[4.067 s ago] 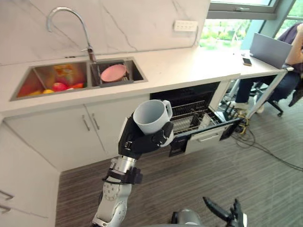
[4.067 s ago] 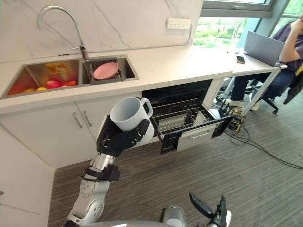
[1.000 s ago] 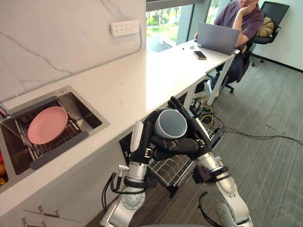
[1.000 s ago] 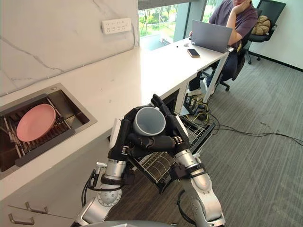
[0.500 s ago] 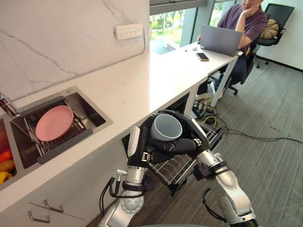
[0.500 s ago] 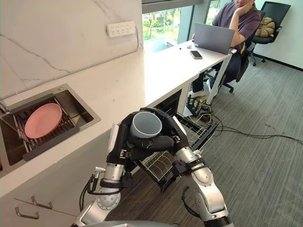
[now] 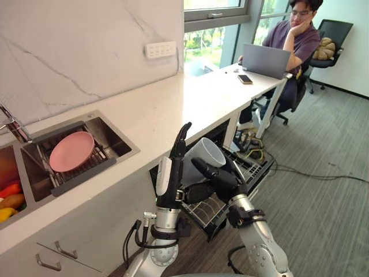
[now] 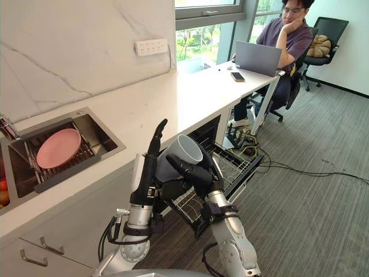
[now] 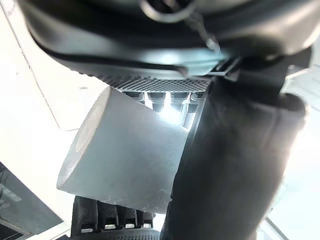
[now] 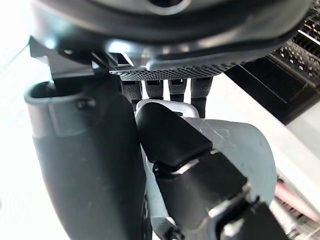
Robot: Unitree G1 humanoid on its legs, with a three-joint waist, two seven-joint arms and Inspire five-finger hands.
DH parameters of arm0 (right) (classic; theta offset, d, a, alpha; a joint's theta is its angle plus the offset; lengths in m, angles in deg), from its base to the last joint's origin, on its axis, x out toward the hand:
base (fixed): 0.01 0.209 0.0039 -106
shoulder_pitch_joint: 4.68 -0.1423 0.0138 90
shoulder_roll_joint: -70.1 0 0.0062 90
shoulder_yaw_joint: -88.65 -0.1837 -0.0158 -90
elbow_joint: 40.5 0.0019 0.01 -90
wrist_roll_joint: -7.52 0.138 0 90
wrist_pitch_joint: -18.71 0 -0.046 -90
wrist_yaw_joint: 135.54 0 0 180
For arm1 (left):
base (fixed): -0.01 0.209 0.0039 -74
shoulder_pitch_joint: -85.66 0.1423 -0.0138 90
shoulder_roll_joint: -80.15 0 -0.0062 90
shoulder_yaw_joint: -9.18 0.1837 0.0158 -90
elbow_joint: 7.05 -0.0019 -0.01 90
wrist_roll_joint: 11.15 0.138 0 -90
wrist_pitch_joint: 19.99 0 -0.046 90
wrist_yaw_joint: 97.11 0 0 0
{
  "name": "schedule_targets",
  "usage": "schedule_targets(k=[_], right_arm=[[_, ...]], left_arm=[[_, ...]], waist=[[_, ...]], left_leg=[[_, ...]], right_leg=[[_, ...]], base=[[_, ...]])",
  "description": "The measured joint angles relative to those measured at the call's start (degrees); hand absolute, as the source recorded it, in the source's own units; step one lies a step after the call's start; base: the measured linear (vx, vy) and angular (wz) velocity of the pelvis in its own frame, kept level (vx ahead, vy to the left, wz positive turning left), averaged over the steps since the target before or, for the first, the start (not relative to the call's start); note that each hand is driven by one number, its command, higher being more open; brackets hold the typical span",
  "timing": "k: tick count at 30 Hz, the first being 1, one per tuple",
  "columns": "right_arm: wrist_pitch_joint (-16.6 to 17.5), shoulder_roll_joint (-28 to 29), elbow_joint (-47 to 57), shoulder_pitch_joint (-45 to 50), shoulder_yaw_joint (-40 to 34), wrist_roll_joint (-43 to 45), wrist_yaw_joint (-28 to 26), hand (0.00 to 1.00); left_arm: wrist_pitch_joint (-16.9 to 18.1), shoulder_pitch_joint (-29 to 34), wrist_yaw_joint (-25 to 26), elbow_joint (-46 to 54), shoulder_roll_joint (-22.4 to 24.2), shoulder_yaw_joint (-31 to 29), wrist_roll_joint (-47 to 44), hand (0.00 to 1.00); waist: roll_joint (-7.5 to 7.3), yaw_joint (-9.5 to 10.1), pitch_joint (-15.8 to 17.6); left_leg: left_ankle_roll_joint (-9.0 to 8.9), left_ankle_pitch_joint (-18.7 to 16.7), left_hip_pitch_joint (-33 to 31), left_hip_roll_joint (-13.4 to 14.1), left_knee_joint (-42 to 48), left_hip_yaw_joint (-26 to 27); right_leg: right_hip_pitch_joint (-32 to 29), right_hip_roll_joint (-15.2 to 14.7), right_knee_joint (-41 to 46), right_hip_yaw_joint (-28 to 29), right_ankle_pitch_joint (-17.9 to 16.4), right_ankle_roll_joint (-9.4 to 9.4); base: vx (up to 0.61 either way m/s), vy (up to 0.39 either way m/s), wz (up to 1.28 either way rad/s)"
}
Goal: Walk over to the sink, pick up the cup, carry it to the dishwasher, place the cup inside the dishwasher, then close the dishwasher door
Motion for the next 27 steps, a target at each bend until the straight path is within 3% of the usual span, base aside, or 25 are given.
schedule_targets(k=[10, 15, 18, 20, 23, 27], right_arm=[[4.29, 2.65, 2.0, 2.46, 0.41, 11.68, 1.01, 0.0], [7.75, 4.18, 2.0, 3.33, -2.57, 14.1, 2.15, 0.0], [8.7, 4.76, 2.03, 4.0, -6.01, 13.82, 3.29, 0.0], [8.72, 4.81, 2.06, 4.22, -8.82, 12.54, 4.79, 0.0], [8.31, 4.54, 2.06, 4.22, -12.86, 8.76, 6.25, 0.0], [4.49, 1.65, 1.45, 3.96, -16.97, -1.31, 6.94, 0.0]], left_arm=[[2.06, 1.55, 0.76, 3.01, 2.14, -0.25, -0.4, 1.0], [2.84, 1.75, -2.41, 3.31, 2.15, -0.96, -6.18, 1.0], [3.16, 3.67, -13.91, 3.46, 2.11, -2.44, -18.74, 1.0], [1.2, 5.93, -24.2, 3.33, 1.94, -3.33, -28.84, 1.0], [-1.74, 8.18, -33.35, 1.43, 1.31, -3.2, -35.3, 1.0], [-9.7, 8.61, -43.9, -3.73, -1.22, -2.92, -38.68, 1.0]], waist=[[0.11, 1.19, -1.27], [0.12, 1.83, -1.29], [0.12, 2.18, -1.29], [0.11, 2.23, -1.27], [0.08, 2.34, -1.25], [0.05, 2.31, -1.23]], left_leg=[[-0.2, 0.14, 0.05, 0.74, 0.01, -0.04], [-0.34, 0.04, 0.49, 0.91, 0.01, -0.01], [-0.73, -0.26, 0.59, 0.91, 0.0, -0.04], [-0.74, -0.3, 0.62, 0.91, 0.0, -0.06], [-0.73, -0.3, 0.61, 0.88, -0.01, -0.06], [-0.76, -0.3, 0.54, 0.84, 0.0, -0.13]], right_leg=[[0.94, 0.53, -1.13, -0.48, 0.79, 0.3], [1.56, 0.62, -1.2, -0.53, 0.79, 0.31], [1.7, 0.6, -1.17, -0.65, 0.74, 0.33], [1.74, 0.58, -1.17, -0.8, 0.67, 0.36], [1.73, 0.52, -1.18, -1.0, 0.39, 0.71], [1.74, 0.46, -1.23, -1.18, 0.33, 0.8]], base=[[0.02, -0.004, 0.0], [0.0, 0.0, 0.0], [0.0, 0.0, 0.0], [0.0, 0.0, 0.0], [0.0, -0.001, 0.01], [0.0, 0.0, 0.0]])
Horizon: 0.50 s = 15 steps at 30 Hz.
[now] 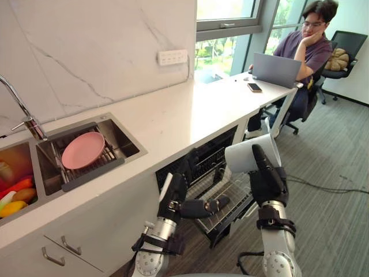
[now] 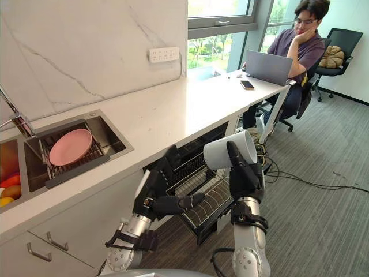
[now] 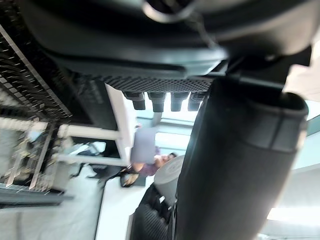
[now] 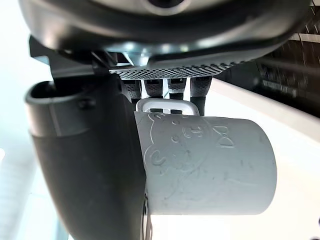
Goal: Walk over to the sink, pick up the cup, carry it to the dishwasher, place the cup inside the dishwasher, then close the dishwasher door
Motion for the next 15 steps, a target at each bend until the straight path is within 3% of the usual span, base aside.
schedule_targets(k=[3, 7, 11, 15], right_arm=[[-3.42, -3.96, -3.97, -1.87, -0.67, -8.55, -0.44, 0.0], [-6.73, -8.37, -12.81, -6.64, -0.53, -18.65, -1.96, 0.0], [-7.95, -13.3, -29.83, -17.12, 2.02, -27.92, -2.18, 0.0], [-7.9, -20.7, -48.68, -34.11, 5.14, -30.83, -2.5, 0.0]], left_arm=[[-6.47, 0.03, -3.78, -6.66, -1.53, 0.15, -0.11, 1.0], [-11.05, 1.07, -4.25, -13.63, -4.6, -0.18, 0.15, 1.0], [-10.79, 0.77, -3.88, -27.25, -6.26, -4.36, -1.42, 1.0], [-4.14, -7.5, -1.97, -39.7, -6.18, -11.01, -2.73, 1.0]], waist=[[-0.12, -0.1, 0.12], [-0.28, 0.03, 0.69], [-0.3, 0.42, 3.33], [0.92, 3.13, 10.11]], left_leg=[[0.0, 0.01, -0.1, -0.04, 0.0, -0.25], [0.1, 0.24, -0.85, -0.33, -0.01, -1.73], [0.55, 0.56, -2.93, -1.43, -0.01, -4.65], [1.44, 3.01, -9.16, -1.94, 0.06, -7.46]], right_leg=[[0.01, -0.04, 0.0, -0.25, 0.02, -0.02], [0.33, -0.21, -0.27, -1.6, -0.04, 0.07], [0.31, -0.73, -1.1, -4.45, -0.53, 0.43], [-3.97, -0.76, -1.35, -6.73, 1.37, 0.01]], base=[[0.0, -0.001, 0.01], [0.01, -0.002, 0.2], [-0.01, 0.02, 0.36], [-0.04, 0.036, 0.34]])
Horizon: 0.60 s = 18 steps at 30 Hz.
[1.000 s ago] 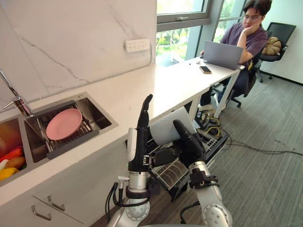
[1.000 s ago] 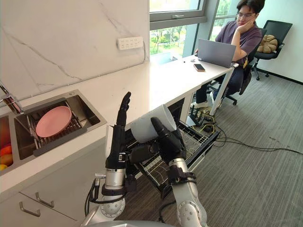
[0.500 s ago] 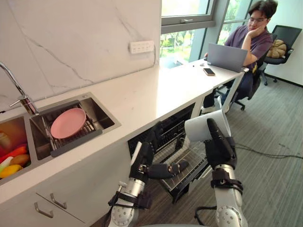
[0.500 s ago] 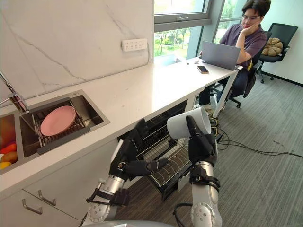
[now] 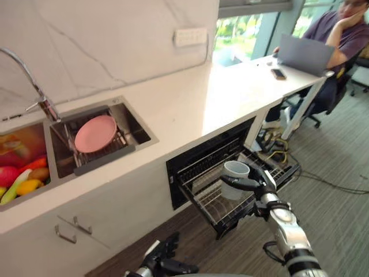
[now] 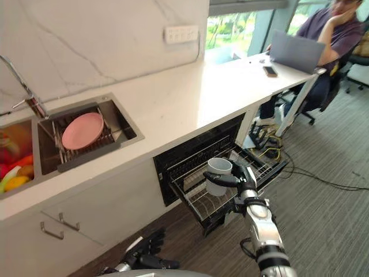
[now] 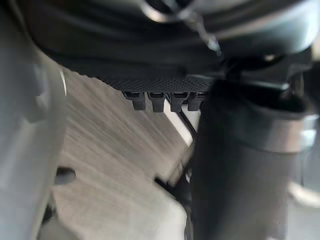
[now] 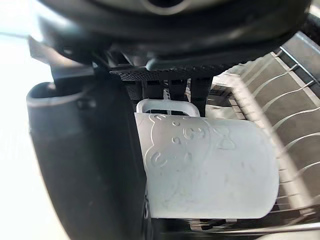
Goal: Walk over to the sink, pick up the cup, carry it to the dishwasher, place the cup inside the dishwasher, then close the dishwasher door
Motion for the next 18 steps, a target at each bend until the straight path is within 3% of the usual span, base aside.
schedule_targets(k=[4, 10, 14, 18], right_arm=[[0.24, -5.7, -12.04, -13.35, 0.06, -1.72, -0.2, 0.0], [1.95, -8.7, -20.41, -24.5, 0.14, -4.37, -1.93, 0.0], [2.24, -8.77, -22.1, -27.5, 0.13, -5.03, -3.76, 0.0], [2.34, -8.74, -24.83, -28.69, 1.12, -8.98, -6.0, 0.0]], left_arm=[[3.49, -2.23, 1.24, -5.34, -0.29, -5.46, -6.08, 1.0], [5.02, -1.97, 1.04, -5.38, -0.17, -8.14, -10.36, 1.0], [4.79, -2.07, 0.59, -5.4, 0.57, -9.26, -10.63, 1.0], [4.84, -2.76, 0.52, -5.11, 0.66, -9.25, -10.61, 1.0]], waist=[[1.55, 1.56, 7.77], [1.59, 3.58, 14.12], [2.11, 4.85, 17.15], [3.12, 6.03, 18.14]], left_leg=[[1.55, 1.82, -3.45, -1.32, 0.33, -2.8], [2.11, 2.82, -6.19, -2.2, 0.31, -6.04], [1.98, 3.41, -7.5, -2.19, 0.0, -7.39], [1.61, 3.87, -9.1, -2.07, -0.03, -8.47]], right_leg=[[-1.84, -0.56, 0.07, -2.14, 1.62, 0.2], [-3.15, -1.07, 0.79, -3.67, 1.62, 0.21], [-4.06, -1.06, 1.75, -4.37, 1.44, 0.01], [-5.51, -1.2, 3.23, -4.88, 0.4, -0.51]], base=[[0.02, 0.051, 0.32], [0.0, 0.046, 0.27], [-0.06, 0.01, 0.17], [-0.06, 0.011, 0.13]])
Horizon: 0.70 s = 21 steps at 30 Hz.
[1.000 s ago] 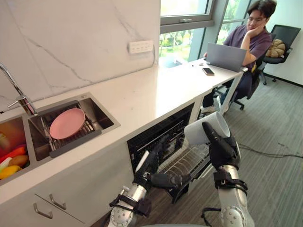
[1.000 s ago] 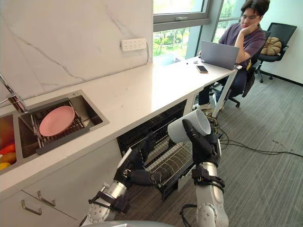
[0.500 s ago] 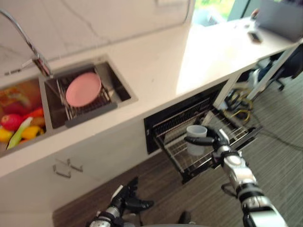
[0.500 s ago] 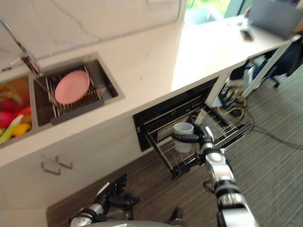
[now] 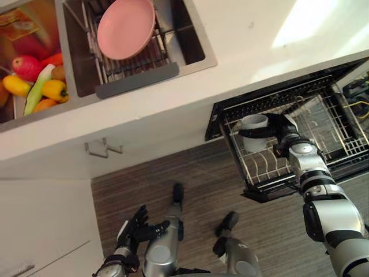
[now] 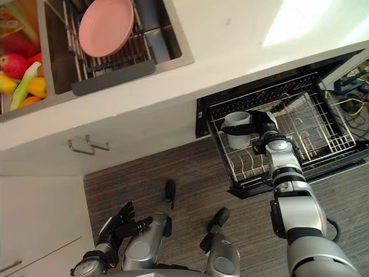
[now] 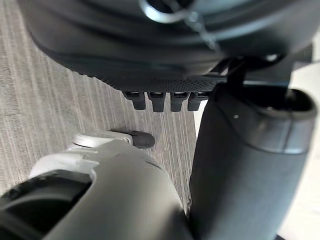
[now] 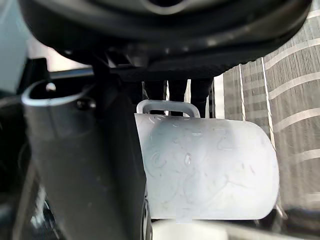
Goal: Walk over to the sink, pick up the cup, carry it to the dishwasher, place the cup inside the dishwasher, then close the dishwasher door
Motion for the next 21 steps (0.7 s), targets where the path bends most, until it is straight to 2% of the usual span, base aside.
schedule_targets(k=[6, 7, 15, 21], right_arm=[[-1.14, -1.2, -2.45, -2.33, -0.01, -2.21, -0.56, 0.0], [-1.63, -1.48, -3.25, -2.91, -0.01, -2.27, -0.57, 1.0], [-2.86, -2.15, -5.31, -5.84, -0.07, -1.53, -1.08, 1.0], [-1.49, -2.12, -3.14, -5.94, -0.12, 5.24, -1.54, 1.0]], left_arm=[[-0.08, -0.77, 0.21, 0.48, -0.4, 0.25, -0.95, 1.0], [-0.12, -0.89, 0.29, 0.5, -0.47, 0.41, -0.95, 1.0], [-0.24, -0.94, 0.57, 1.88, -0.97, 2.39, -1.84, 1.0], [-0.13, -0.94, 0.66, 2.27, -0.76, 2.56, -1.56, 1.0]], waist=[[0.07, 0.29, 0.85], [0.21, 0.32, 0.93], [1.3, 0.46, 1.48], [1.47, 0.15, 1.57]], left_leg=[[0.51, 0.47, -1.42, 0.09, 0.02, -0.49], [0.52, 0.48, -1.55, 0.04, 0.02, -0.69], [0.7, 0.61, -1.59, 0.02, 0.13, -1.33], [0.62, 0.65, -0.57, 0.05, 0.29, -0.67]], right_leg=[[-1.28, -0.08, 0.32, -0.13, 0.06, 0.0], [-1.3, -0.08, 0.32, -0.2, 0.03, 0.01], [-1.44, -0.16, 1.46, -0.22, -0.87, 0.23], [-1.3, -0.25, 2.34, 0.47, -1.41, 0.23]], base=[[0.02, -0.003, 0.03], [0.04, -0.008, 0.05], [0.04, -0.014, 0.04], [0.03, -0.013, -0.05]])
